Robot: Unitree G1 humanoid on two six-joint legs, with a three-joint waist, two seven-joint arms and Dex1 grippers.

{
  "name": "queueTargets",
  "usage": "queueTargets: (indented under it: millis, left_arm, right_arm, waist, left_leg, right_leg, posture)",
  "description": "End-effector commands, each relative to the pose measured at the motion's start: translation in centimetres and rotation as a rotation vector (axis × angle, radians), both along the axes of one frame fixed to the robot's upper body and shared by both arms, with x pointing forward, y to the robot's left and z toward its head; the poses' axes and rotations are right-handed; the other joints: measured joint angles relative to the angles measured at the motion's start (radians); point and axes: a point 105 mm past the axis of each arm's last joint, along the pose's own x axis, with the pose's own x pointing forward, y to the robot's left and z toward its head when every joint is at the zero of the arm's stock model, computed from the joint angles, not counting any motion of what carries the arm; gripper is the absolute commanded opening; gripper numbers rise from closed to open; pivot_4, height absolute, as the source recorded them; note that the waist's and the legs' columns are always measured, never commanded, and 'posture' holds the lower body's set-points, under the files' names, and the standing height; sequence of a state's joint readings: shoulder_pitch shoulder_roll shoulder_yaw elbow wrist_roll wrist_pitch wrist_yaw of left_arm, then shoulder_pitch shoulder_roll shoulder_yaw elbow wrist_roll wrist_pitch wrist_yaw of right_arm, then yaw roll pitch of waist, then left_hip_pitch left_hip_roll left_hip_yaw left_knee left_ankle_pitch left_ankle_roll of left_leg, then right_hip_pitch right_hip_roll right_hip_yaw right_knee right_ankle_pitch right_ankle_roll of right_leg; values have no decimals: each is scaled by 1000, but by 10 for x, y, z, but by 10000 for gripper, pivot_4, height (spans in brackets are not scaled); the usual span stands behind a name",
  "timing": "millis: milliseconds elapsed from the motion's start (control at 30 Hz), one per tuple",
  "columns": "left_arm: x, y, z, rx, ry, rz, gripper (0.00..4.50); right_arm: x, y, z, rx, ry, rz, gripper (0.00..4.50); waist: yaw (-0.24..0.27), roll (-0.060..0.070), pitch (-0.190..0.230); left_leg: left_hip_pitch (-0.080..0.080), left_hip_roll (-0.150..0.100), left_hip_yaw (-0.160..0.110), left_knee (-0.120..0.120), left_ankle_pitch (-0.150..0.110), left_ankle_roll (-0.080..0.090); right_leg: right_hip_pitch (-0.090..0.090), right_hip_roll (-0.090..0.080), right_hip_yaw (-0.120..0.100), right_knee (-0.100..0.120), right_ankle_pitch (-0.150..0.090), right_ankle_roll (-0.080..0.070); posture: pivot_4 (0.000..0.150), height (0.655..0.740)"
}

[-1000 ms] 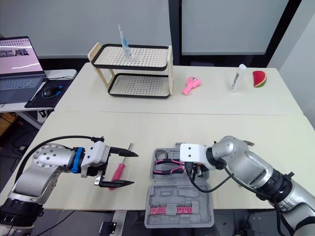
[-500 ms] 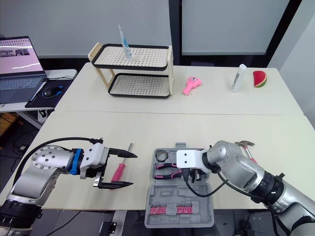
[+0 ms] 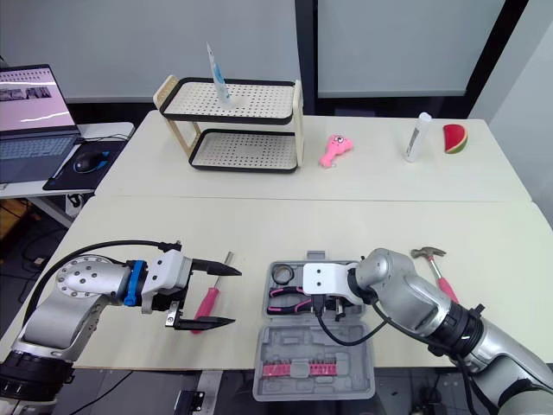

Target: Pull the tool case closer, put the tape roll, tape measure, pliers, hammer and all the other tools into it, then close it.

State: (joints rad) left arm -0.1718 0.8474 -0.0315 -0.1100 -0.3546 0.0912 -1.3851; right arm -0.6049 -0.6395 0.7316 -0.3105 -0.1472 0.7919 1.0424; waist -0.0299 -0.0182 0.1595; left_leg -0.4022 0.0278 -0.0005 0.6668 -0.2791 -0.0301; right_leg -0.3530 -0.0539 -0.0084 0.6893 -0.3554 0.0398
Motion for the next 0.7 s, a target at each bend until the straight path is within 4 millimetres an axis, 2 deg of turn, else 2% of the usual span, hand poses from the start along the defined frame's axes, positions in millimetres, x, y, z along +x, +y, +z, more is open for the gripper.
queueTargets:
  millis: [33,300,367,500,633,700]
  left_arm:
    - [-2,-3,7,-7,-27,-14,45000]
    - [-2,-5,7,-6,-31,-11,45000]
    - [-1,-5,7,-7,-33,-10,45000]
    - [1,-6,7,-9,-38,-10,45000]
    - [3,-8,6,-11,-44,-14,45000]
    - [4,-10,7,-16,-48,-19,45000]
  right_arm:
    - [-2,7,5,13,-24,32,12878]
    - [-1,-1,-6,-7,2,15,12878]
    - [-1,-2,-8,-5,7,10,20053]
    - [2,-4,-3,9,0,5,25793]
    - [1,0,14,89,12,20,31455]
    - [0,5,25,171,16,26,31455]
  waist:
    - [-1,0,0]
    - [0,0,0]
    - [0,0,0]
    - [0,0,0]
    - [0,0,0]
    - [0,0,0]
  left_leg:
    - [0,0,0,0,0,0]
    - [0,0,0,0,0,0]
    - [0,0,0,0,0,0]
    - [0,0,0,0,0,0]
    - [0,0,0,0,0,0]
    - [0,0,0,0,0,0]
  right_leg:
    - [0,0,0,0,0,0]
    - [0,0,0,0,0,0]
    - [0,0,0,0,0,0]
    - [0,0,0,0,0,0]
    - [0,0,0,0,0,0]
    - [0,0,0,0,0,0]
  posture:
    - [1500,7400]
    - [1500,7400]
    - [1500,7400]
    - [1500,7400]
    - [1500,7400]
    - [1500,7400]
